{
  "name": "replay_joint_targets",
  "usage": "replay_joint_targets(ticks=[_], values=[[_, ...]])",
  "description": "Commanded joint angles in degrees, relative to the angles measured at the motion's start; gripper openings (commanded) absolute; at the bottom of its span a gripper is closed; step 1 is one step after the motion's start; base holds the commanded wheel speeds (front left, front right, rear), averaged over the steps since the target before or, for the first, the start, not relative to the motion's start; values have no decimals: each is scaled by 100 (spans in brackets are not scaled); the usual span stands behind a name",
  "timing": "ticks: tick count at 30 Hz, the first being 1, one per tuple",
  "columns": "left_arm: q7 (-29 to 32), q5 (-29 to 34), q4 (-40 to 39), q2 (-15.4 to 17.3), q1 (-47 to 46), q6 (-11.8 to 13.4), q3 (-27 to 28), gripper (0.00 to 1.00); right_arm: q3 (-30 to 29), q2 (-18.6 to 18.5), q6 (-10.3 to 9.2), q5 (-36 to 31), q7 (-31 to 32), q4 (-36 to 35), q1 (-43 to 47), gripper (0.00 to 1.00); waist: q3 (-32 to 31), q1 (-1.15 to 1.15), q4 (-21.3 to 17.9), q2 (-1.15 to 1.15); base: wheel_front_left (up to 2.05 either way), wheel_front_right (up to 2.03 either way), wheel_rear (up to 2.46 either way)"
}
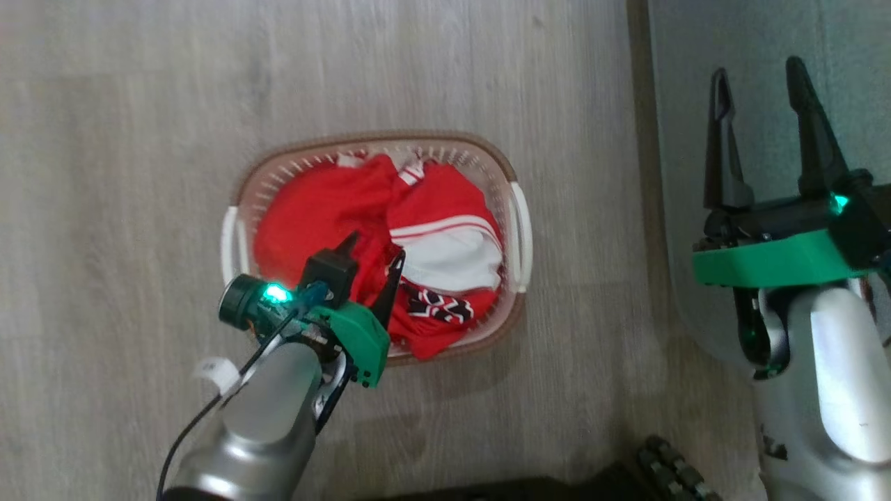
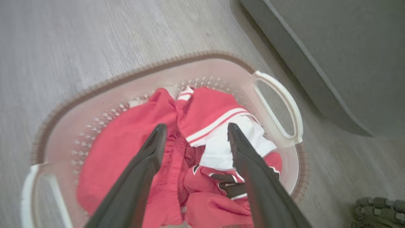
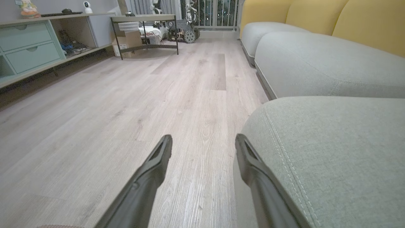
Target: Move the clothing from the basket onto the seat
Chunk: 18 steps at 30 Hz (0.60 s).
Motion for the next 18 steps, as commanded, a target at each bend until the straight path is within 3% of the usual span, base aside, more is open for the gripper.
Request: replay_joint_targets(ticks=[1, 7, 18], values=[[-72, -129, 202, 47, -129, -66, -58, 100, 159, -43, -1, 22, -52, -232, -37, 100, 492, -2, -316, 0, 0, 0, 0], [-72, -427, 828, 47, -591, -204, -547, 100, 196, -43, -1, 109, -52, -306, -130, 100, 893, -2, -500, 0, 0, 0, 0], [-42, -852, 1610, 47, -1229, -234, -1006, 100, 272, -43, -1, 264, -52, -414, -357, 100, 1380, -2, -680, 0, 0, 0, 0]])
